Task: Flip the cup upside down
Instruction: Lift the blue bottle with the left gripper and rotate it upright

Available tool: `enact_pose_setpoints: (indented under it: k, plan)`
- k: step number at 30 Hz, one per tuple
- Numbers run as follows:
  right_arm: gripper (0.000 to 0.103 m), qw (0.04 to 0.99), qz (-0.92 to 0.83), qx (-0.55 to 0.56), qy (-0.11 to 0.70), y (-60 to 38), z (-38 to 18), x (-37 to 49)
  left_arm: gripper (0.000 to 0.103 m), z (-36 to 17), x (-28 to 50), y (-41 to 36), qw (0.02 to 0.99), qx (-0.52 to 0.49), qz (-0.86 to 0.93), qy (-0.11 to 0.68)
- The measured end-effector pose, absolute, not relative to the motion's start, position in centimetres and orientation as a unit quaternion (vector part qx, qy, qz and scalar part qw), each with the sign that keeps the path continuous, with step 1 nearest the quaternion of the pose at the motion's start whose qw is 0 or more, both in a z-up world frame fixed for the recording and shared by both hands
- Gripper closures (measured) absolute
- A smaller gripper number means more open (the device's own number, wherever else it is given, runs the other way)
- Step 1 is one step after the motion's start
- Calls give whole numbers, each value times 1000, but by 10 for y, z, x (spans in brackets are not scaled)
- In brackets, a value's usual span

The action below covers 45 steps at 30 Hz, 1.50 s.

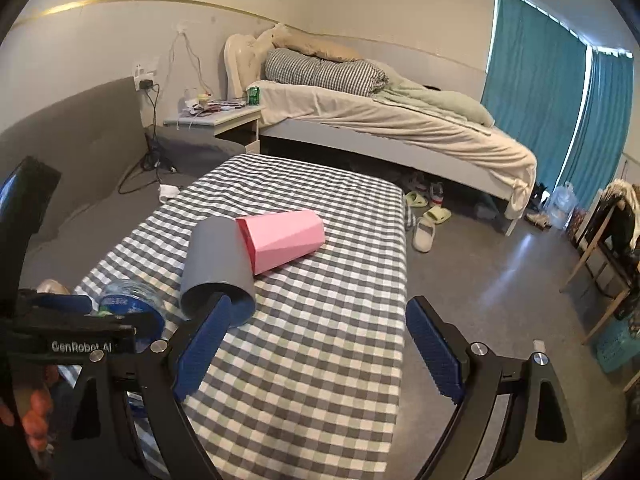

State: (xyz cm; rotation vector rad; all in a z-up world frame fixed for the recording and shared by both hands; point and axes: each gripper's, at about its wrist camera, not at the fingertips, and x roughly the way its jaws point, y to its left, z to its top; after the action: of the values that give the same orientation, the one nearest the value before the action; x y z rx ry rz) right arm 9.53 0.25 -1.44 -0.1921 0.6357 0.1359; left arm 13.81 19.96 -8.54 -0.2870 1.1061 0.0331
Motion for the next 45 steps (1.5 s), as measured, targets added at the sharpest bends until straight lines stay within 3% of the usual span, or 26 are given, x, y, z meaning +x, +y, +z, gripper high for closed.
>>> enact_pose_setpoints:
  k: [2,3,4,14,20,24,34,37,45]
  plan:
    - [14,943,67,-99,310,3,-16,97,10,-90,140,202,833,-145,9,534]
    - [14,943,67,-101,311,3,-17,98,22,-91,141,203,830,-148,6,538]
    - [14,942,65,-103,312,3,-18,99,25,-92,142,204,827,-154,1,541]
    - [14,943,63,-119,305,14,-20,95,25,-58,129,215,879,-140,18,455]
    - [14,943,58,-135,299,19,-22,91,25,-52,111,203,941,-44,44,333]
    - [14,944,53,-130,299,17,-22,91,25,-61,103,196,954,-6,32,297]
    - [14,948,56,-108,295,11,-15,90,24,-71,81,180,947,-1,-20,319]
    - [14,948,61,-95,296,7,-14,88,14,-81,84,182,942,-11,-7,336]
    - [14,947,64,-71,306,0,-17,87,17,-108,88,184,928,-41,-30,369]
